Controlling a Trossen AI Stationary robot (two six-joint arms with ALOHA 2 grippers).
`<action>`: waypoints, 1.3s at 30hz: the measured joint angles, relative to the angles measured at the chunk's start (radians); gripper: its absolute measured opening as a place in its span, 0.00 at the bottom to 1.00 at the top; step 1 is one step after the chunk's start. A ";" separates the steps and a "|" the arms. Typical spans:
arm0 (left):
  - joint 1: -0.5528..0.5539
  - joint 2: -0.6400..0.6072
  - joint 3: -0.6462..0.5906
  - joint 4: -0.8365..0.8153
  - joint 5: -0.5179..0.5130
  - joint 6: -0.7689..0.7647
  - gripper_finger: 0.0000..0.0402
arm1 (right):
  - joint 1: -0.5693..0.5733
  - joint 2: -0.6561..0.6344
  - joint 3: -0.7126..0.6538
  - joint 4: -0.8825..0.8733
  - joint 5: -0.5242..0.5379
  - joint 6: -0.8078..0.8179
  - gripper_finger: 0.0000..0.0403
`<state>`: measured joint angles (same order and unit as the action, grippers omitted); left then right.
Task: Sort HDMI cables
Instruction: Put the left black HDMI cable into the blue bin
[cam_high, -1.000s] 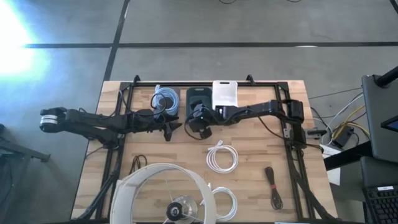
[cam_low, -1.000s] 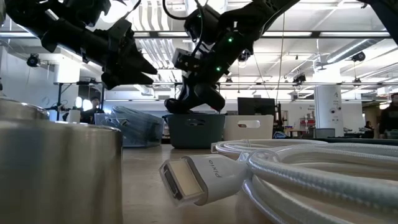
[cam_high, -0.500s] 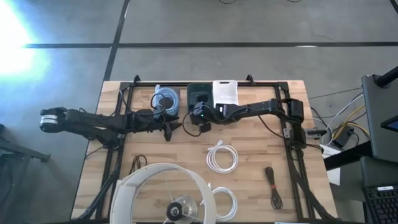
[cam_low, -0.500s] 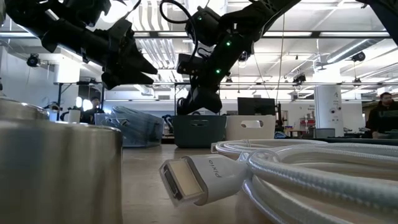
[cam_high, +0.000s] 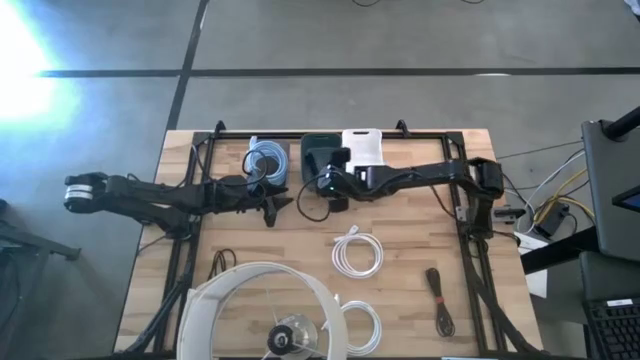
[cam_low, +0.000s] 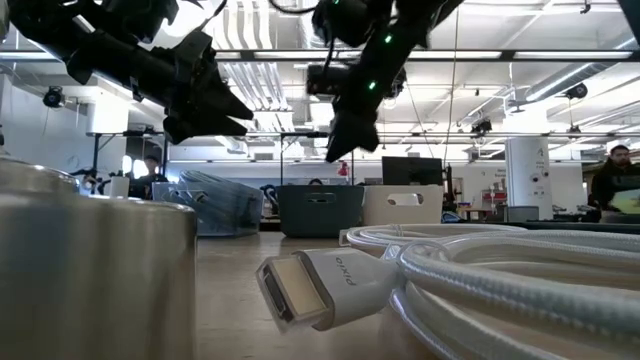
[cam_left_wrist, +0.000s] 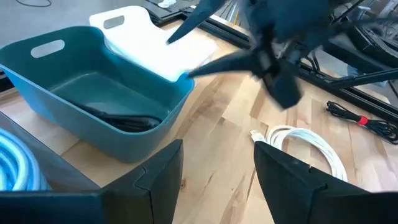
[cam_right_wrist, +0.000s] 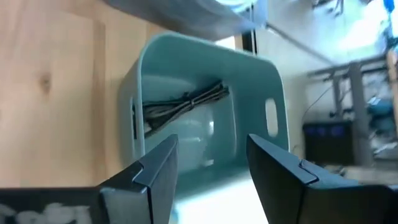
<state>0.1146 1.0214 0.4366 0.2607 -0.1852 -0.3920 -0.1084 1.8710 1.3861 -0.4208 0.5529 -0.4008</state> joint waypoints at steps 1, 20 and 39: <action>0.000 0.000 0.000 0.000 0.000 0.000 0.50 | 0.004 -0.021 0.000 -0.032 -0.001 0.035 0.46; -0.010 0.001 0.007 0.029 -0.002 -0.123 0.50 | 0.208 -0.470 -0.281 -0.062 -0.626 0.236 0.45; -0.331 0.128 0.498 -1.020 -0.318 -0.519 0.37 | 0.220 -0.799 -0.670 0.192 -0.638 0.446 0.45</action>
<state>-0.2168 1.1492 0.9348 -0.7589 -0.5029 -0.9109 0.1112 1.0721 0.7158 -0.2292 -0.0853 0.0456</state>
